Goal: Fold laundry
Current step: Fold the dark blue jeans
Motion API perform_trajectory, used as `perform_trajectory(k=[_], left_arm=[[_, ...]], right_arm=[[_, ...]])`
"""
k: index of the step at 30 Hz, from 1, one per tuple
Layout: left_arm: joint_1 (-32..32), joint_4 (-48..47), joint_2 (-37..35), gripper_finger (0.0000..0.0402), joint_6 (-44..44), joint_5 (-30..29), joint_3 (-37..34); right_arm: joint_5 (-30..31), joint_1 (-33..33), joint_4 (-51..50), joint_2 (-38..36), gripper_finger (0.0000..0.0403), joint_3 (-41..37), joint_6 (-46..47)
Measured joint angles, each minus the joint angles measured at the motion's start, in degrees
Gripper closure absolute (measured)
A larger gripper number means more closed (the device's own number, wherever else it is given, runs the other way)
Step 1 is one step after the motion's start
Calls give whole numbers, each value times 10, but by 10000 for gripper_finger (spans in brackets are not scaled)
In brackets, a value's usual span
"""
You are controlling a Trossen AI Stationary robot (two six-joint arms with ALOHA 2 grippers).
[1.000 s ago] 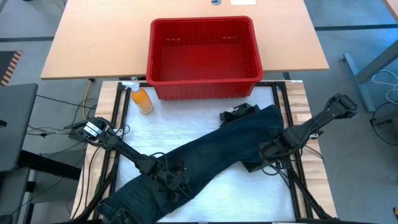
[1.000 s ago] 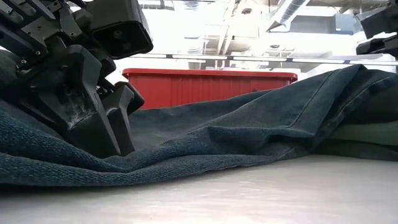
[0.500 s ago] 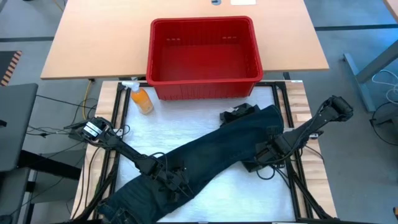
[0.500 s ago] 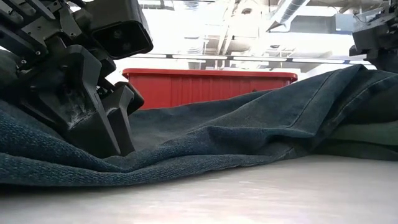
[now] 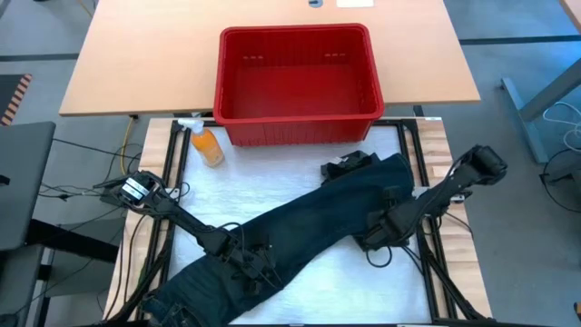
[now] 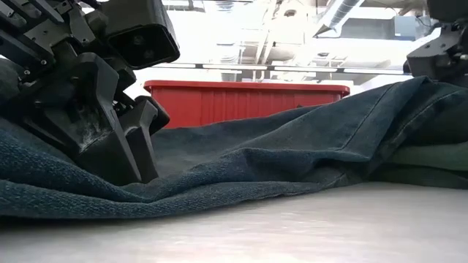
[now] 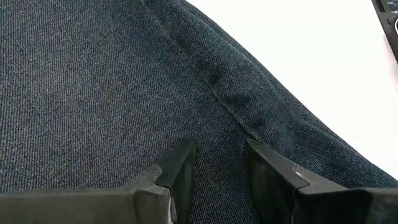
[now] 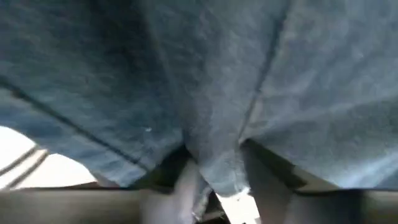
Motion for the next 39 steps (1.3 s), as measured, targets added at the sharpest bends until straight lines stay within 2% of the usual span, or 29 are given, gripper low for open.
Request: perform_trajectory(k=[6,7,12,16,27,35,39], left_arm=[[-1,0,0,274,-2,3,0],[-1,0,0,274,-2,4,0],[-1,-2,0,274,-3,12,0],[-1,-12,0,274,-9,41,0],[-1,-35,0,274,-9,102,1],[-3,-48,-1,274,-30,122,1],[-3,-36,0,274,-9,125,1]], right_arm=[[1,-2,-72,3,373,0,-3],[-3,-3,-81,-1,383,0,-3],[-53,-3,-87,-29,373,0,-14],[-100,8,-87,-39,387,0,-15],[-110,48,-90,-44,387,34,50],[-204,106,-81,-43,387,37,102],[-207,133,-80,-40,379,37,139]])
